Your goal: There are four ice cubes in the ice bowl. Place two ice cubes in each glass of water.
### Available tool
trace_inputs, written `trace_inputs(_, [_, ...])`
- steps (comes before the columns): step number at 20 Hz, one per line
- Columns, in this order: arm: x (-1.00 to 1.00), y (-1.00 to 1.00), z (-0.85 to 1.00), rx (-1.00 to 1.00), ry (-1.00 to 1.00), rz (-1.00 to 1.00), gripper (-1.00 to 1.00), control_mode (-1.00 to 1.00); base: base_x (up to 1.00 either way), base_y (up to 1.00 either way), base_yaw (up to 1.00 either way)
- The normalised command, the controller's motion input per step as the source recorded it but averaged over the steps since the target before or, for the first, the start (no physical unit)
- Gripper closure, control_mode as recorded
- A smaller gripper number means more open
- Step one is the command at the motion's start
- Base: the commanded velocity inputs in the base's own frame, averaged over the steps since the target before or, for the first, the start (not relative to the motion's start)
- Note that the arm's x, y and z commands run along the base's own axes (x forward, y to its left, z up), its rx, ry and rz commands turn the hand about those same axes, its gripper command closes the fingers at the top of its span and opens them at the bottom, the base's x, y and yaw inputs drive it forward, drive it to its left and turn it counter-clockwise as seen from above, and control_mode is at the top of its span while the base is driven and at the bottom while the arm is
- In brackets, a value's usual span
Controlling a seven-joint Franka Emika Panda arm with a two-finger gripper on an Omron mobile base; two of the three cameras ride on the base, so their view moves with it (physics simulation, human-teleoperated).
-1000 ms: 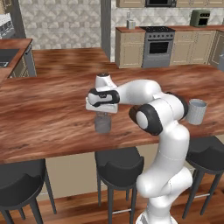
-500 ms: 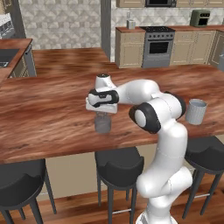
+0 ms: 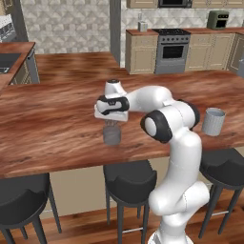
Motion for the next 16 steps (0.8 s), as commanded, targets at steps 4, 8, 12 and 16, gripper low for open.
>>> trace_inputs(4, [0.10,0.00,-0.03,0.00,0.00,0.00,-1.00,-1.00,0.00,0.00,0.00])
trace_inputs(8, [0.00,0.00,0.02,0.00,0.00,0.00,-1.00,-1.00,0.00,0.00,0.00])
trace_inputs(12, [0.00,0.00,0.42,0.05,-0.02,0.00,-1.00,-1.00,0.00,0.00,0.00])
trace_inputs(16, [-0.03,-0.34,0.60,0.06,-0.08,0.00,-1.00,-1.00,0.00,0.00,0.00])
